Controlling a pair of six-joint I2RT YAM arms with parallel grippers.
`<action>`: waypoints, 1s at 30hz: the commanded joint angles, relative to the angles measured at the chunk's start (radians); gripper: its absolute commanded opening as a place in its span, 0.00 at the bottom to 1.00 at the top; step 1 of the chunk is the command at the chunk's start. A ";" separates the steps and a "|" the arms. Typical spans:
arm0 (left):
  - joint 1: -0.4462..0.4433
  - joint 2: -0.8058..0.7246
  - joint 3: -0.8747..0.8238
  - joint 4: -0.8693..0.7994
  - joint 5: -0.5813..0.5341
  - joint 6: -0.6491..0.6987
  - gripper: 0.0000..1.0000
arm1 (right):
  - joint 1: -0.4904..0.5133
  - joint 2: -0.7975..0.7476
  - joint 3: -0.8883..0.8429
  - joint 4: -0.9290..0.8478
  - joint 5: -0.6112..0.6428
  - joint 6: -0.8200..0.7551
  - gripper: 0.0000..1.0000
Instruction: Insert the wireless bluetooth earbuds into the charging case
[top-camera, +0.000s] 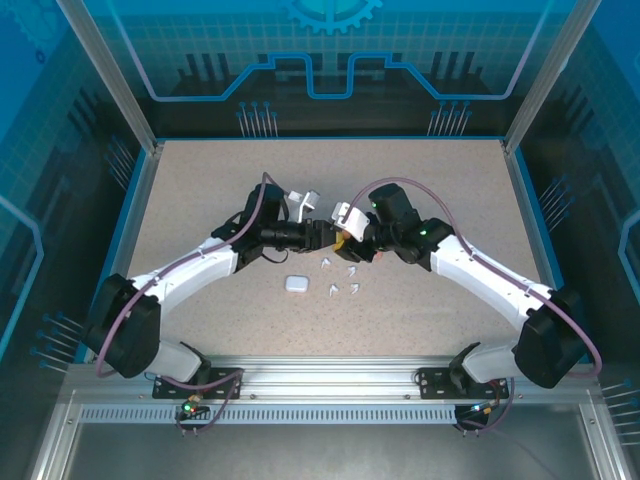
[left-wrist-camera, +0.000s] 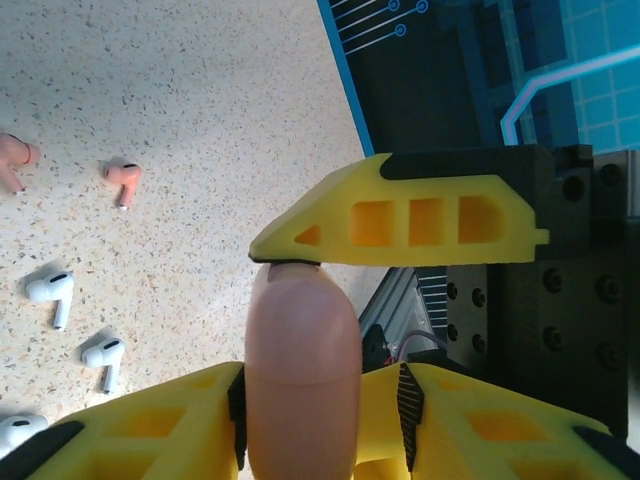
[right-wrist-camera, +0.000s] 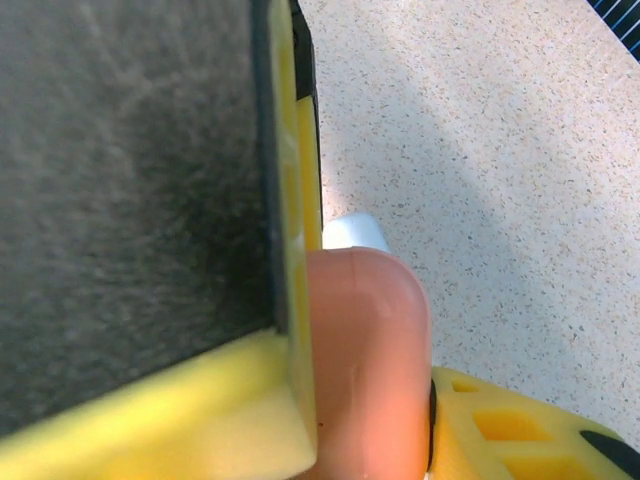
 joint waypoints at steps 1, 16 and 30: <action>-0.022 0.012 0.041 -0.016 0.036 0.029 0.38 | 0.020 0.019 0.040 0.015 0.004 0.007 0.44; -0.023 -0.067 0.003 0.033 -0.048 0.104 0.25 | -0.021 -0.091 0.016 -0.035 -0.028 0.074 0.84; -0.026 -0.239 -0.286 0.643 -0.133 0.232 0.16 | -0.171 -0.491 -0.312 0.290 -0.324 0.404 1.00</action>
